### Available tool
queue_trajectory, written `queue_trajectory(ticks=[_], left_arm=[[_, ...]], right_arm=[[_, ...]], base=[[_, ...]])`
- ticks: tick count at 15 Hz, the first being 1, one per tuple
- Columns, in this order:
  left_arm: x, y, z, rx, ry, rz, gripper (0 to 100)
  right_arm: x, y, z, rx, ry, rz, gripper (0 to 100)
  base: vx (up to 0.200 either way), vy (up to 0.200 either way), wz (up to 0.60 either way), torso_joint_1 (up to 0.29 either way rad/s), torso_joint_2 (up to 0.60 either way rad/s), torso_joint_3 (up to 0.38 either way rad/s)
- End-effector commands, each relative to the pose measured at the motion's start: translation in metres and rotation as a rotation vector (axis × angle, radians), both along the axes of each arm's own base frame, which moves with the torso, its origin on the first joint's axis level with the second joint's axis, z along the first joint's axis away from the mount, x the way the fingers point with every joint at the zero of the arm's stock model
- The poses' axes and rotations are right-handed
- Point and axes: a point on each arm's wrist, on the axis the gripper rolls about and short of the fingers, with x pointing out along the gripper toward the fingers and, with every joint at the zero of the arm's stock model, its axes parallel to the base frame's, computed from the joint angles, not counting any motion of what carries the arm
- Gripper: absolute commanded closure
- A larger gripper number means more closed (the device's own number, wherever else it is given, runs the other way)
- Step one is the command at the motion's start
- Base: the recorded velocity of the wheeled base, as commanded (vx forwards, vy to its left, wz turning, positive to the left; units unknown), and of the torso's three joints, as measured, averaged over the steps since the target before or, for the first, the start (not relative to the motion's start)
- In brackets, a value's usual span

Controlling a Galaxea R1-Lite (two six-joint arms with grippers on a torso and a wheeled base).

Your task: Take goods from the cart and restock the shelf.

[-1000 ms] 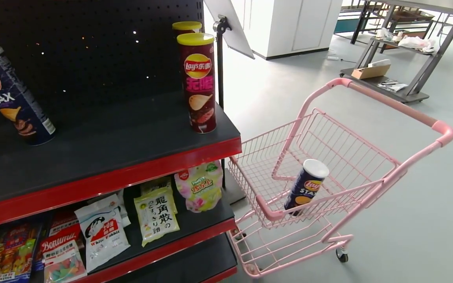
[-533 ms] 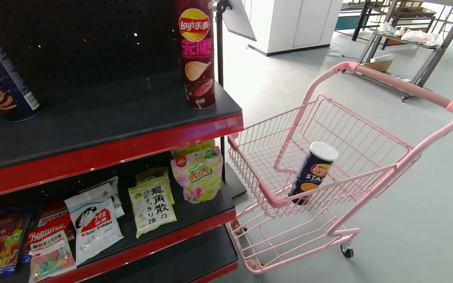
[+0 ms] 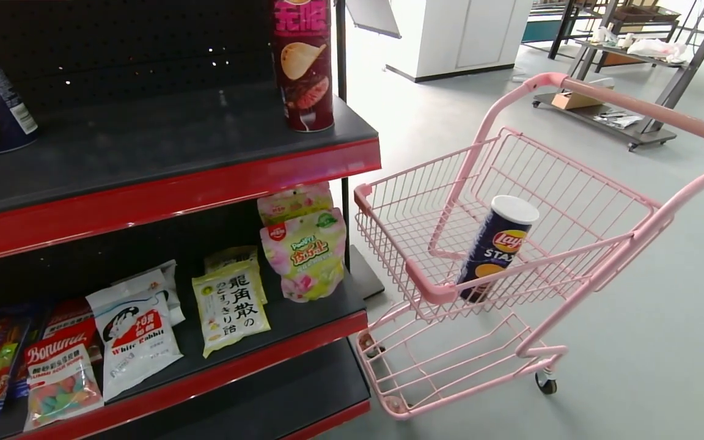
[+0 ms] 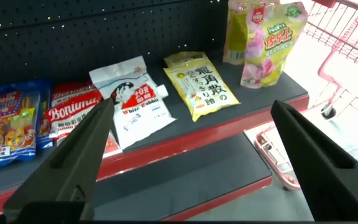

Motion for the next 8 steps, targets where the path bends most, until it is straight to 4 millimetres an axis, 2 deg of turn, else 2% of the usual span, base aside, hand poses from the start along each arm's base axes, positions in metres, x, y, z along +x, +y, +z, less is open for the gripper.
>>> queue_trajectory(ticks=[1,2,3,4,6,8], left_arm=[[0.0,0.0,0.0,0.0,0.001,0.001,0],[0.0,0.0,0.0,0.0,0.001,0.001,0],[0.0,0.0,0.0,0.0,0.001,0.001,0],[0.0,0.0,0.0,0.0,0.001,0.002,0],[0.0,0.0,0.0,0.0,0.001,0.002,0],[0.0,0.0,0.0,0.0,0.001,0.002,0]], right_arm=[[-0.001,0.0,0.006,-0.001,-0.016,0.017,0],[0.003,0.001,0.059,0.028,-0.028,0.078,0],[0.018,0.002,0.112,0.134,-0.02,0.094,0],[0.039,0.003,0.15,0.2,0.005,0.135,0],[0.093,0.007,0.165,0.156,0.103,0.181,0],[0.159,0.014,0.156,0.161,0.166,0.242,0]], base=[[0.0,0.0,0.0,0.0,0.0,0.0],[0.0,0.0,0.0,0.0,0.0,0.0],[0.0,0.0,0.0,0.0,0.0,0.0],[0.0,0.0,0.0,0.0,0.0,0.0],[0.0,0.0,0.0,0.0,0.0,0.0],[0.0,0.0,0.0,0.0,0.0,0.0]])
